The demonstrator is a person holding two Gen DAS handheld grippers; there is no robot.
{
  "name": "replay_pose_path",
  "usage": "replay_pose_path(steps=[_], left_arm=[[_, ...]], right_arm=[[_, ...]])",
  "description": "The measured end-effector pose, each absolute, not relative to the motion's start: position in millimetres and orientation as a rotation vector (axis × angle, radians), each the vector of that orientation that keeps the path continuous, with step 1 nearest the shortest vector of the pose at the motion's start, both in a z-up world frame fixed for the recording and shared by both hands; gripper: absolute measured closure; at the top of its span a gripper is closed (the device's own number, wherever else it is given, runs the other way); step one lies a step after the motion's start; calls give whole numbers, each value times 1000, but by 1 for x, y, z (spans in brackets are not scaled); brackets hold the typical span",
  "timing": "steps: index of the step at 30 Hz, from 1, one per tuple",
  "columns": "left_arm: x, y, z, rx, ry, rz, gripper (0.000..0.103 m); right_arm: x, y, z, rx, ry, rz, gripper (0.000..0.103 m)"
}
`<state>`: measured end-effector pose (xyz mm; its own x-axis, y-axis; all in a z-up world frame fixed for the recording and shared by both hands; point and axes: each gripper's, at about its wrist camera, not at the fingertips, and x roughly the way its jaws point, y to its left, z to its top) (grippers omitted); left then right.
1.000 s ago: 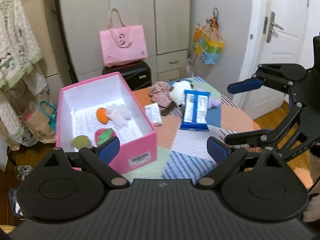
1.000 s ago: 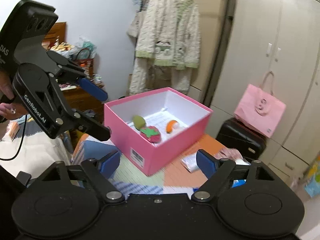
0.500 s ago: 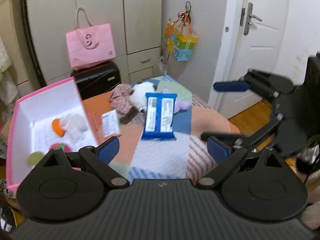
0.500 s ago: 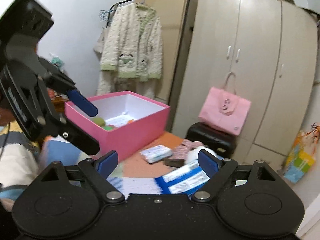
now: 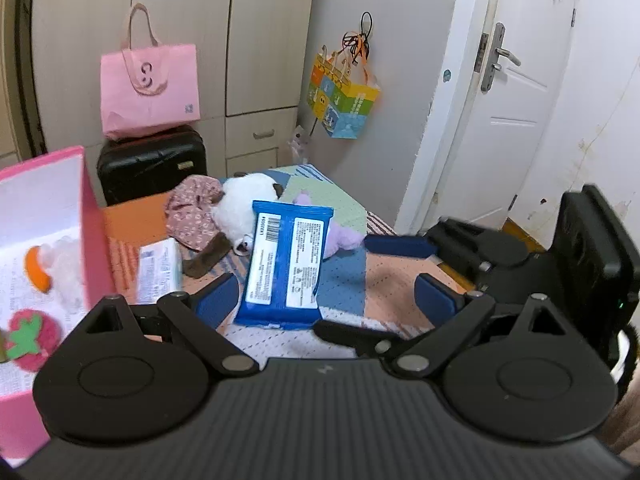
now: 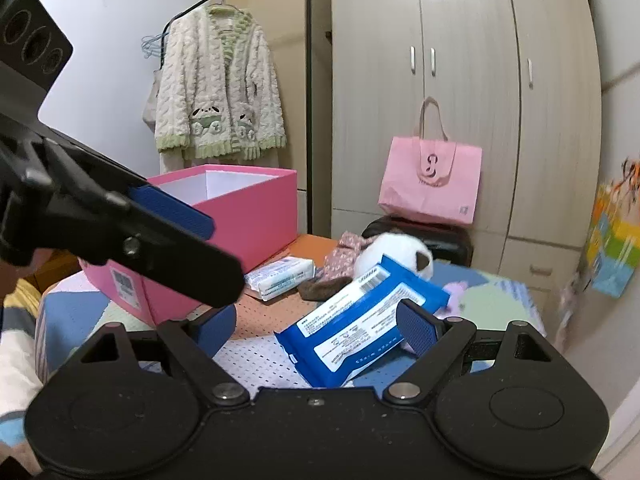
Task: Organize soft objects
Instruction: 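Move both open tools back toward the blue wipes packet on the table, then lower the left tool onto the blue wipes packet and close it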
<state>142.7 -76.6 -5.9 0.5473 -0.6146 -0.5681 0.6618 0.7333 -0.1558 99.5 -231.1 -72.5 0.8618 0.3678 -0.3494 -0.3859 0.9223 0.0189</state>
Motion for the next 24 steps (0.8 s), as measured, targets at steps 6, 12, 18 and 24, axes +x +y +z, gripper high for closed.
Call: replay_pose_path(steps=[6,12,18,24], left_arm=[[172,-94,-23,48,668,-758,8],[199,-108,-40,51,703,-744,11],[218,-112,-57,18,725,-687,11],[226,-111,-73,0,769,-656,11]], right_arm=[[131,-229,-93,-3,536,454,13],[136,-216,-98,-84,511,373,13],[136,-200,-108,-168,493,327,13],[135,-191,-118,-187,474,253,13]])
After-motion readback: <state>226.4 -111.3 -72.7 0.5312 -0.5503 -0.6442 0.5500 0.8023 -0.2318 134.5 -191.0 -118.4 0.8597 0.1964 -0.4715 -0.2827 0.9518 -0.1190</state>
